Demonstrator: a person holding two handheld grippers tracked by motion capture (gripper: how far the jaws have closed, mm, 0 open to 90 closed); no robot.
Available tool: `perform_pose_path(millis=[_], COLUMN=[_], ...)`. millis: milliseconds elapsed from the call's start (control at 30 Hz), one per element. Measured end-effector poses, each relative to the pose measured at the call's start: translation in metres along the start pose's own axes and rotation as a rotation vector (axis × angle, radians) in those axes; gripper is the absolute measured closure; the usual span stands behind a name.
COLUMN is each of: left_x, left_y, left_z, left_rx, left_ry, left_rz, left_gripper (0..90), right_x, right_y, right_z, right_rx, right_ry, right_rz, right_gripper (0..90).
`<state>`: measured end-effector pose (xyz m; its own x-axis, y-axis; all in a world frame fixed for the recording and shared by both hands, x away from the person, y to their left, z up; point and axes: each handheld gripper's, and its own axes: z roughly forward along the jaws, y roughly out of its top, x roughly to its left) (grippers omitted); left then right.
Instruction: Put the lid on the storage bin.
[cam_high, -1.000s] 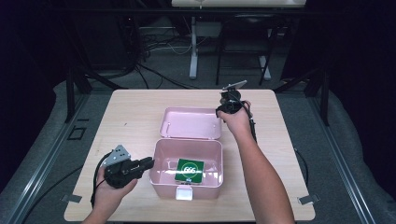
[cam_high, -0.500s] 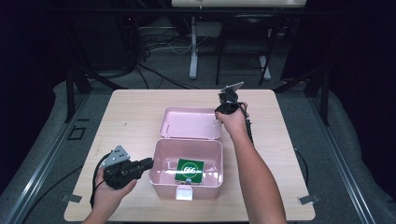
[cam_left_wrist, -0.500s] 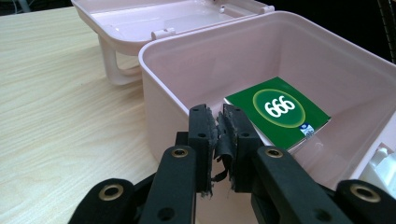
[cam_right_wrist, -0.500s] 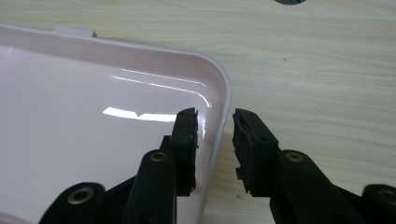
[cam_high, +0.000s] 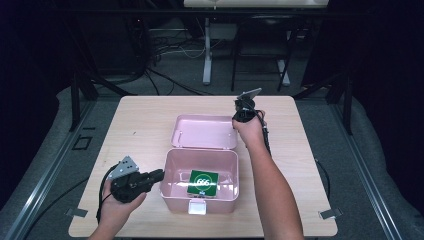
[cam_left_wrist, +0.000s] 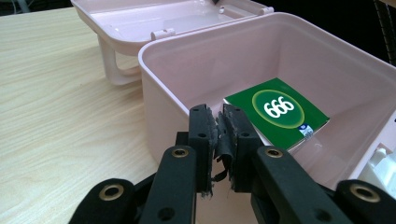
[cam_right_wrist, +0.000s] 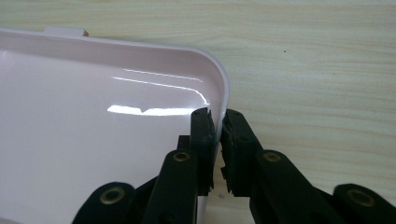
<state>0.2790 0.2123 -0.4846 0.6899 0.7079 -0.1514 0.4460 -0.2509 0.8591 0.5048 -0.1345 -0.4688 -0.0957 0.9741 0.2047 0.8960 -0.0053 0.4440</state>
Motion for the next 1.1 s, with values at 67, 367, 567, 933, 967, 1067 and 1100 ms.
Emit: perform_pose_path(millis=[67,367,567,933,967,1067,1100], left_x=[0.000,0.000,0.000,0.000,0.000,0.000,0.000], left_y=[0.000,0.000,0.000,0.000,0.000,0.000,0.000], left_z=[0.000,0.000,0.001,0.002,0.002,0.002,0.002], left_rx=[0.000,-0.001,-0.002,-0.005,-0.003,-0.004,-0.005], left_ry=[0.001,0.000,0.001,0.006,0.004,0.003,0.005], left_rz=[-0.001,-0.007,-0.009,-0.011,-0.011,-0.012,-0.014], left_gripper=[82.5,82.4,81.9,81.4,81.3,81.2,81.2], right_x=[0.000,0.004,0.004,0.008,0.008,0.009,0.009], right_y=[0.000,0.000,0.000,0.001,0.001,0.000,0.000], right_z=[0.000,-0.010,-0.015,-0.032,-0.034,-0.037,-0.039], right_rx=[-0.002,-0.056,-0.079,-0.127,-0.133,-0.146,-0.148], right_ry=[0.000,-0.008,-0.004,0.000,0.000,0.002,0.004], right_rz=[0.005,-0.012,-0.017,-0.032,-0.036,-0.040,-0.042], right_gripper=[83.7,84.7,84.9,85.7,85.7,85.8,85.8])
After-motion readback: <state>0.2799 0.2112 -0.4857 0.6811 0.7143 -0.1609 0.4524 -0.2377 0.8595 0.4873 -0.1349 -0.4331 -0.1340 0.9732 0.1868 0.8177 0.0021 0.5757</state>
